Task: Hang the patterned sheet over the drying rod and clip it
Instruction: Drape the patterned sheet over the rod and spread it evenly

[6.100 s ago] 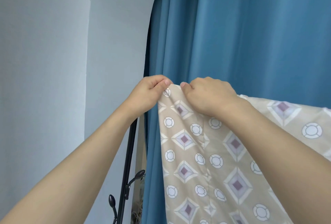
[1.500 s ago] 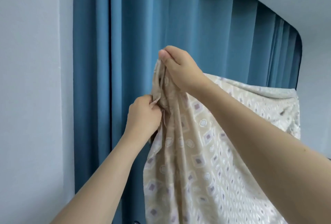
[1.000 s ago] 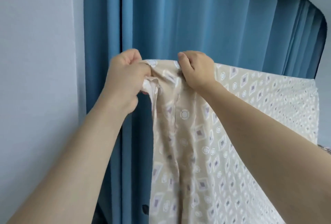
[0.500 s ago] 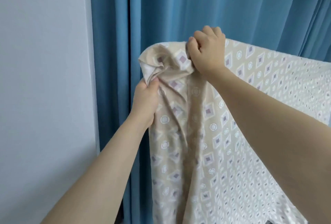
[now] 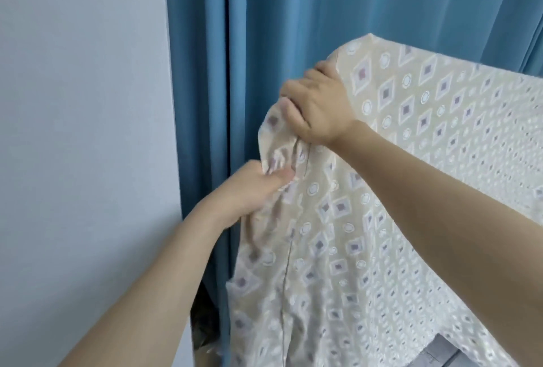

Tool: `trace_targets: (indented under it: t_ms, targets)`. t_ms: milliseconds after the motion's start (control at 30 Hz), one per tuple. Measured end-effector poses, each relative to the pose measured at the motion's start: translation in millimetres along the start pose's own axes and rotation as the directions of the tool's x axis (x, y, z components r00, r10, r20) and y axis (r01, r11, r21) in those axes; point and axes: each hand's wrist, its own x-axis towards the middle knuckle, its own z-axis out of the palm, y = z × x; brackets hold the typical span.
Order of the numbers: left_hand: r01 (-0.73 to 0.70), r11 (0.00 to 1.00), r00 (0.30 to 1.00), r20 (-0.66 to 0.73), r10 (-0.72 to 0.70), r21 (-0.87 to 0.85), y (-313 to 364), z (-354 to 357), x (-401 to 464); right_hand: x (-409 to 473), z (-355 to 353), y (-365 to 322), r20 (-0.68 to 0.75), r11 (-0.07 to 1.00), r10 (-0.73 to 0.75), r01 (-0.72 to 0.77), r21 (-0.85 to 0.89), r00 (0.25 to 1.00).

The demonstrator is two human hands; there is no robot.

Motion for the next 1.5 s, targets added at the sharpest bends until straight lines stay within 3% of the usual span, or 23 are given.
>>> trace_targets:
  t_ms: [100,200,267,300,367,433,467,500,533,567,600,667,833,933,1100,1300,1367,1500]
  targets:
    - [-0.156,0.98,0.984,0.109,0.143,0.123,-8.3,31.4,-17.7,-7.5,-3.4,-10.6,0.043,0.994,-0.106,0.106,-0.004,0.993]
    - [-0.413,0.864,0.899,0.281,0.336,0.289,-15.8,76.1,-37.2,-10.6,-13.8,-10.8,0.135,0.982,-0.183,0.176,0.062,0.974]
    - [-0.494,0.707,0.85,0.453,0.27,0.506,-16.6,93.6,-47.2,-13.6,-22.3,-7.7,0.201,0.968,-0.252,0.243,0.066,0.947]
    - [-0.476,0.704,0.848,0.487,0.208,0.527,-13.9,92.9,-49.6,-15.9,-26.2,-6.1,0.231,0.957,-0.291,0.285,0.058,0.928]
    - [-0.347,0.848,0.901,0.392,0.183,0.401,-9.6,76.7,-47.0,-19.7,-34.2,-3.3,0.327,0.942,-0.322,0.335,0.018,0.889]
    - [-0.228,0.937,0.972,0.01,0.234,0.265,-10.8,54.5,-27.4,-20.0,-42.9,-2.5,0.393,0.941,-0.299,0.338,-0.032,0.869]
    - [-0.193,0.956,0.957,-0.172,0.233,0.221,-16.8,46.8,-12.5,-18.3,-46.2,-2.8,0.405,0.936,-0.3,0.349,-0.051,0.864]
    - [-0.149,0.977,0.951,-0.249,0.185,0.154,-25.2,42.9,4.9,-16.7,-48.4,-3.8,0.403,0.927,-0.313,0.369,-0.069,0.86]
    - [-0.116,0.991,0.969,-0.21,0.127,0.066,-29.1,41.2,18.0,-16.4,-49.8,-5.7,0.426,0.918,-0.309,0.384,-0.1,0.85]
    - [-0.092,0.995,0.993,-0.079,0.089,-0.039,-32.2,41.9,30.4,-16.3,-49.6,-6.2,0.433,0.905,-0.31,0.402,-0.137,0.846]
    - [-0.068,0.987,0.996,0.051,0.076,-0.148,-34.1,45.1,41.4,-16.1,-48.6,-6.3,0.436,0.894,-0.313,0.417,-0.166,0.844]
    - [-0.025,0.951,0.979,0.183,0.085,-0.309,-34.2,53.6,54.1,-16.9,-47.2,-7.5,0.446,0.883,-0.302,0.424,-0.203,0.843]
    - [-0.022,0.889,0.986,0.137,0.095,-0.457,-28.9,69.1,54.2,-23.6,-45.2,0.0,0.447,0.901,-0.267,0.386,-0.199,0.854]
    - [0.006,0.788,0.961,0.22,0.165,-0.615,-32.4,71.0,48.2,-28.5,-48.0,9.4,0.45,0.904,-0.3,0.402,-0.149,0.841]
    - [-0.145,0.806,0.987,-0.025,0.159,-0.573,-36.0,73.2,46.0,-28.5,-55.1,13.6,0.477,0.887,-0.341,0.445,-0.12,0.81]
    - [-0.149,0.792,0.978,-0.208,0.029,-0.591,-37.0,63.2,49.3,-28.4,-57.9,2.3,0.501,0.892,-0.312,0.431,-0.139,0.807]
    - [-0.147,0.719,0.959,-0.276,-0.065,-0.679,-30.6,61.6,48.9,-29.0,-53.4,-2.3,0.515,0.877,-0.29,0.44,-0.195,0.807]
    - [-0.092,0.407,0.948,-0.206,-0.244,-0.909,-17.2,48.1,63.0,-28.6,-51.5,-11.2,0.542,0.872,-0.199,0.4,-0.282,0.816]
